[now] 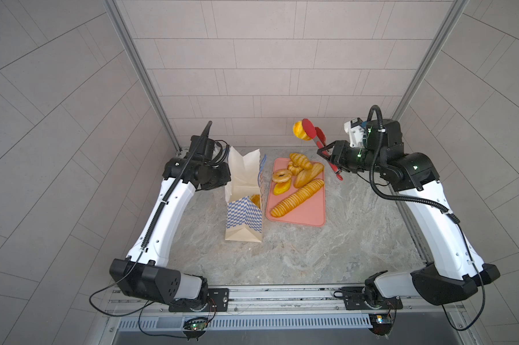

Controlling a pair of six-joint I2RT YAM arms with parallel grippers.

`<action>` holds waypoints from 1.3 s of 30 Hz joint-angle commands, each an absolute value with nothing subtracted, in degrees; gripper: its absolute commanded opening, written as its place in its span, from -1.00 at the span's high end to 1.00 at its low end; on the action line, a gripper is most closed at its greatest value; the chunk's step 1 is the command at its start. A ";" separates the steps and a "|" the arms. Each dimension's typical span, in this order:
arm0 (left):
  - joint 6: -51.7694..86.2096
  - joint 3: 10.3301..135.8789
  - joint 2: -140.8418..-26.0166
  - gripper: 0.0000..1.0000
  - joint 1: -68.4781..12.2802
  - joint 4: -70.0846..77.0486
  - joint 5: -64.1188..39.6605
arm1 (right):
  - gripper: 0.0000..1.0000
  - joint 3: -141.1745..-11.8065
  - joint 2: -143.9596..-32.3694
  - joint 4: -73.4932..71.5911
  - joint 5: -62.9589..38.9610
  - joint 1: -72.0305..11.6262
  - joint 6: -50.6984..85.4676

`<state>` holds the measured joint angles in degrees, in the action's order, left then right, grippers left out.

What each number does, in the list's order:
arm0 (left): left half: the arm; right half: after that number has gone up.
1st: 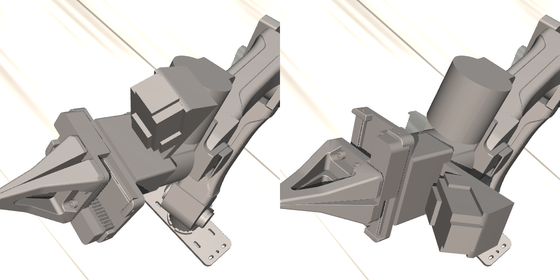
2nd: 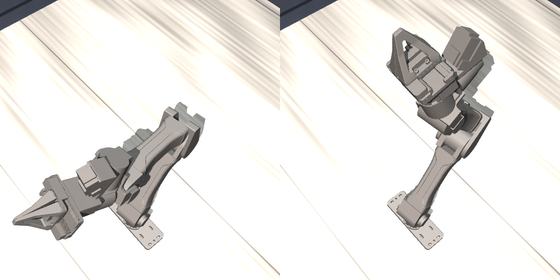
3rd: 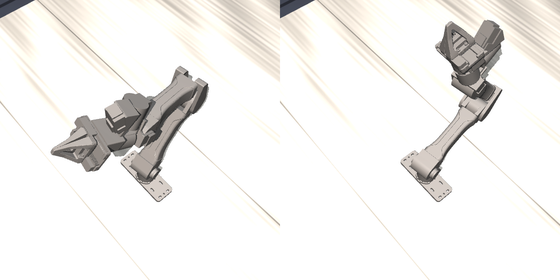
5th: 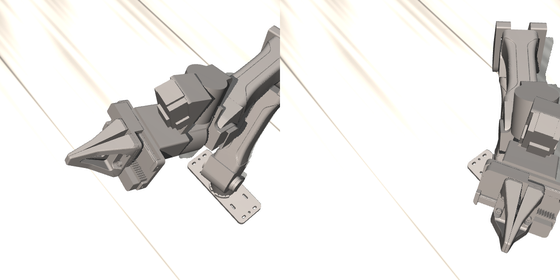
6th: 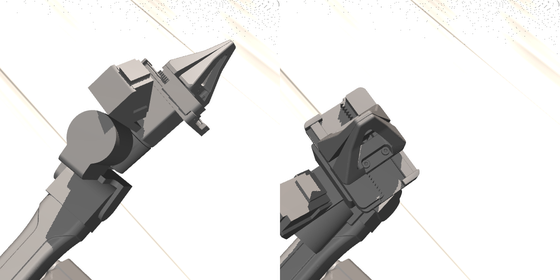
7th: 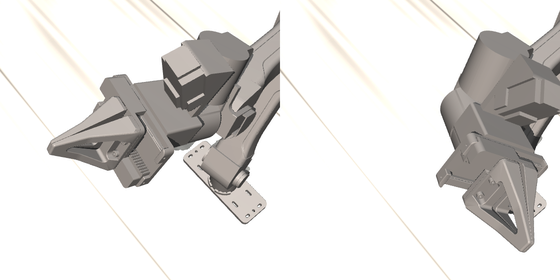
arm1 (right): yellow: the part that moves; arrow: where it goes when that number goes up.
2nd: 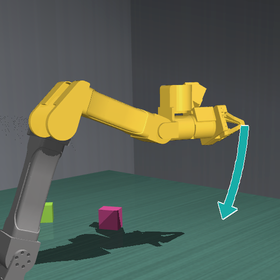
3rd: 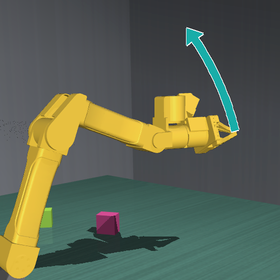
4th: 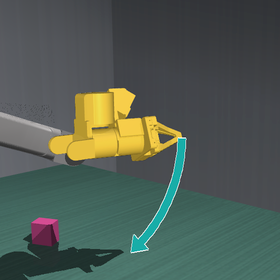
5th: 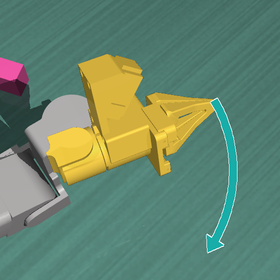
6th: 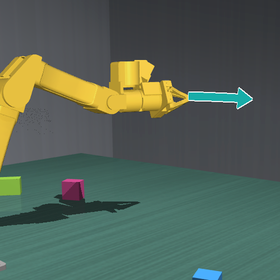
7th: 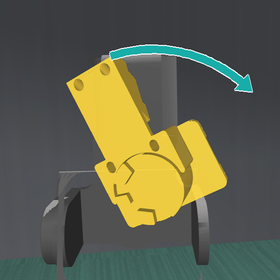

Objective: Pack bread into a paper bag
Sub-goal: Place the bread in the paper bag.

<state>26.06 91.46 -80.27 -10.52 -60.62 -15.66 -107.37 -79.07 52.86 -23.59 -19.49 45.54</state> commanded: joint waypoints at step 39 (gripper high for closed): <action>26.02 92.67 -81.12 1.00 -10.71 -59.96 -15.90 | 0.08 -113.83 -84.35 40.51 -25.38 -36.35 49.40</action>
